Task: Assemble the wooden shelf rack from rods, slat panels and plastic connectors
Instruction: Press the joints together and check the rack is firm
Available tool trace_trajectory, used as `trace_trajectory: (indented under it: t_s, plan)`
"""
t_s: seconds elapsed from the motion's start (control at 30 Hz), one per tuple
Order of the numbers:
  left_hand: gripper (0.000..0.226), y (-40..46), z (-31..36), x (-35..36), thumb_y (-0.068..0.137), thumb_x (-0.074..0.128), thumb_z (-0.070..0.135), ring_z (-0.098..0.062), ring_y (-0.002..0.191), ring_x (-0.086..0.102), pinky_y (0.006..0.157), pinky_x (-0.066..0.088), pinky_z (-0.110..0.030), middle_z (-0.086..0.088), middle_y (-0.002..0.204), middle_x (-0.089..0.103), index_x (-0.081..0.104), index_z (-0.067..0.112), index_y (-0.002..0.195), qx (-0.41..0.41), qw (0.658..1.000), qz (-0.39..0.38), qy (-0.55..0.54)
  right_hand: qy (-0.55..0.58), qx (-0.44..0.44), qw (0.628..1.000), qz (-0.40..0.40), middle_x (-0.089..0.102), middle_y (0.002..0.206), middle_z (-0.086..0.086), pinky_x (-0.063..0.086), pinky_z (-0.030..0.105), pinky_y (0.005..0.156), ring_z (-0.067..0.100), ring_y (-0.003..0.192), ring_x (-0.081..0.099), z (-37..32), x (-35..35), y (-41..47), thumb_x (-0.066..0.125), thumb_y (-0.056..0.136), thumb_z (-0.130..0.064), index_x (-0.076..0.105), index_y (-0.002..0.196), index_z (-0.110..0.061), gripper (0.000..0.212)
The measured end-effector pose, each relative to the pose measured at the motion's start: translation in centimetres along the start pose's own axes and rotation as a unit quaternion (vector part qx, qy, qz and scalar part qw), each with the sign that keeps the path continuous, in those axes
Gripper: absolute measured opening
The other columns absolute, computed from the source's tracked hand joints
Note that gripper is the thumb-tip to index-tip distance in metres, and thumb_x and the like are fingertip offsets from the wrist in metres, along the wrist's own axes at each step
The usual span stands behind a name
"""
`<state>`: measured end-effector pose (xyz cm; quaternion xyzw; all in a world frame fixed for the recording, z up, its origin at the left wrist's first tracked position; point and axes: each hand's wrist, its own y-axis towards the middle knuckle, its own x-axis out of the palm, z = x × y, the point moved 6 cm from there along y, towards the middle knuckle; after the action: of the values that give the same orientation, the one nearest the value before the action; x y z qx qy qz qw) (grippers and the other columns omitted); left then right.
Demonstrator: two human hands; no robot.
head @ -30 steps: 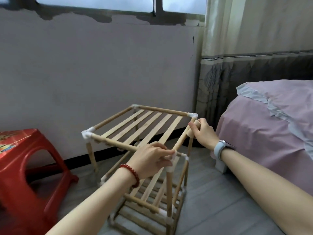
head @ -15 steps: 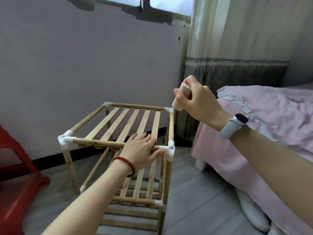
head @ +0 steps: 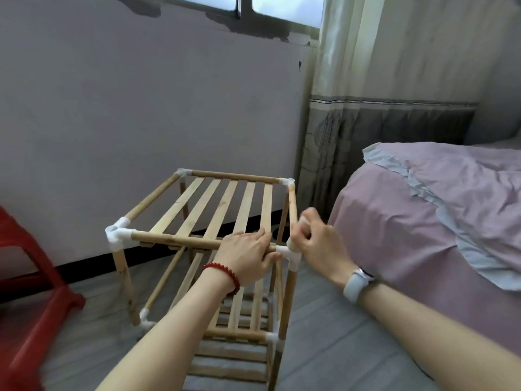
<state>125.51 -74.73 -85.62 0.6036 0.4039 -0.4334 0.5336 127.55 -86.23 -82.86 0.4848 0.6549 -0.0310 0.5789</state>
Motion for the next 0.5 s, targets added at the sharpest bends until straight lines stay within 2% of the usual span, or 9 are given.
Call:
trace_trajectory:
  t_s: [0.03, 0.07, 0.2, 0.23, 0.3, 0.33, 0.37, 0.4, 0.5]
  plan:
    - [0.039, -0.1, 0.1, 0.0, 0.097, 0.030, 0.049, -0.015, 0.106, 0.054, 0.077, 0.031, -0.025, 0.007, 0.122, 0.054, 0.044, 0.022, 0.121, -0.001, 1.000, 0.003, -0.001, -0.047, -0.024, 0.998, -0.038, 0.063, 0.071, 0.005, 0.052, 0.047, 0.066, 0.028, 0.066, 0.063, 0.0, 0.0, 0.6, 0.044, 0.095, -0.033, 0.045, 0.102, -0.013, 0.022]
    - [0.040, 0.0, 0.0, 0.0, 0.097, 0.030, 0.049, -0.015, 0.107, 0.054, 0.077, 0.030, -0.025, 0.006, 0.123, 0.053, 0.044, 0.022, 0.122, -0.003, 1.000, 0.002, 0.000, -0.056, -0.034, 0.998, -0.027, 0.063, 0.071, 0.003, 0.052, 0.045, 0.065, 0.028, 0.067, 0.064, 0.0, -1.1, 2.1, 0.043, 0.095, -0.035, 0.045, 0.103, -0.012, 0.024]
    - [0.044, 0.2, -0.3, 0.0, 0.097, 0.029, 0.049, -0.016, 0.108, 0.054, 0.076, 0.030, -0.026, 0.005, 0.131, 0.050, 0.043, 0.021, 0.128, -0.007, 1.000, -0.003, 0.006, 0.102, -0.013, 0.973, 0.206, 0.049, 0.057, -0.014, 0.044, 0.024, 0.055, 0.003, 0.053, 0.054, -0.2, -8.4, 5.0, 0.047, 0.096, -0.030, 0.040, 0.087, -0.014, 0.019]
    - [0.044, 0.2, -0.3, 0.0, 0.097, 0.029, 0.049, -0.016, 0.107, 0.054, 0.076, 0.030, -0.026, 0.005, 0.131, 0.050, 0.043, 0.021, 0.128, -0.004, 1.000, -0.003, 0.007, 0.096, -0.006, 0.975, 0.199, 0.047, 0.056, -0.011, 0.047, 0.029, 0.054, 0.005, 0.051, 0.053, 0.2, -7.3, 3.6, 0.045, 0.095, -0.032, 0.039, 0.086, -0.016, 0.020]
    - [0.043, 0.2, -0.3, 0.1, 0.097, 0.029, 0.050, -0.016, 0.104, 0.055, 0.076, 0.032, -0.026, 0.005, 0.128, 0.052, 0.045, 0.021, 0.125, -0.003, 1.000, -0.006, 0.009, 0.034, -0.002, 0.997, 0.076, 0.048, 0.057, -0.005, 0.050, 0.044, 0.056, 0.020, 0.053, 0.057, 0.4, -2.2, -0.7, 0.044, 0.092, -0.038, 0.042, 0.086, -0.016, 0.023]
    - [0.042, 0.1, -0.4, 0.3, 0.097, 0.028, 0.050, -0.016, 0.102, 0.055, 0.075, 0.031, -0.025, 0.005, 0.125, 0.053, 0.046, 0.022, 0.123, -0.002, 1.000, -0.007, 0.011, -0.002, -0.003, 1.000, 0.015, 0.047, 0.058, -0.004, 0.050, 0.046, 0.057, 0.026, 0.055, 0.058, 0.9, -0.9, -1.6, 0.046, 0.092, -0.037, 0.044, 0.089, -0.015, 0.022]
    - [0.041, 0.2, -0.5, 0.1, 0.097, 0.028, 0.050, -0.015, 0.100, 0.056, 0.074, 0.030, -0.025, 0.005, 0.122, 0.054, 0.047, 0.022, 0.121, -0.007, 1.000, -0.002, 0.010, -0.028, -0.009, 1.000, 0.002, 0.046, 0.057, -0.005, 0.050, 0.045, 0.058, 0.029, 0.057, 0.058, 1.4, -1.6, -0.5, 0.048, 0.093, -0.034, 0.044, 0.090, -0.015, 0.019]
    - [0.041, 0.3, -0.7, 0.0, 0.097, 0.028, 0.050, -0.015, 0.099, 0.056, 0.074, 0.029, -0.024, 0.005, 0.120, 0.055, 0.047, 0.021, 0.119, -0.006, 1.000, 0.001, 0.010, -0.019, -0.007, 0.999, 0.032, 0.045, 0.055, -0.007, 0.049, 0.042, 0.058, 0.029, 0.056, 0.057, 2.1, -3.1, 1.3, 0.049, 0.094, -0.031, 0.043, 0.088, -0.016, 0.017]
    - [0.040, 0.4, -0.4, 0.2, 0.097, 0.027, 0.050, -0.014, 0.097, 0.056, 0.075, 0.030, -0.024, 0.005, 0.118, 0.055, 0.048, 0.021, 0.116, 0.001, 1.000, 0.008, 0.008, 0.098, 0.032, 0.962, 0.253, 0.049, 0.059, -0.010, 0.045, 0.039, 0.062, 0.026, 0.063, 0.054, 1.8, -10.0, 4.3, 0.050, 0.094, -0.027, 0.045, 0.090, -0.010, 0.018]
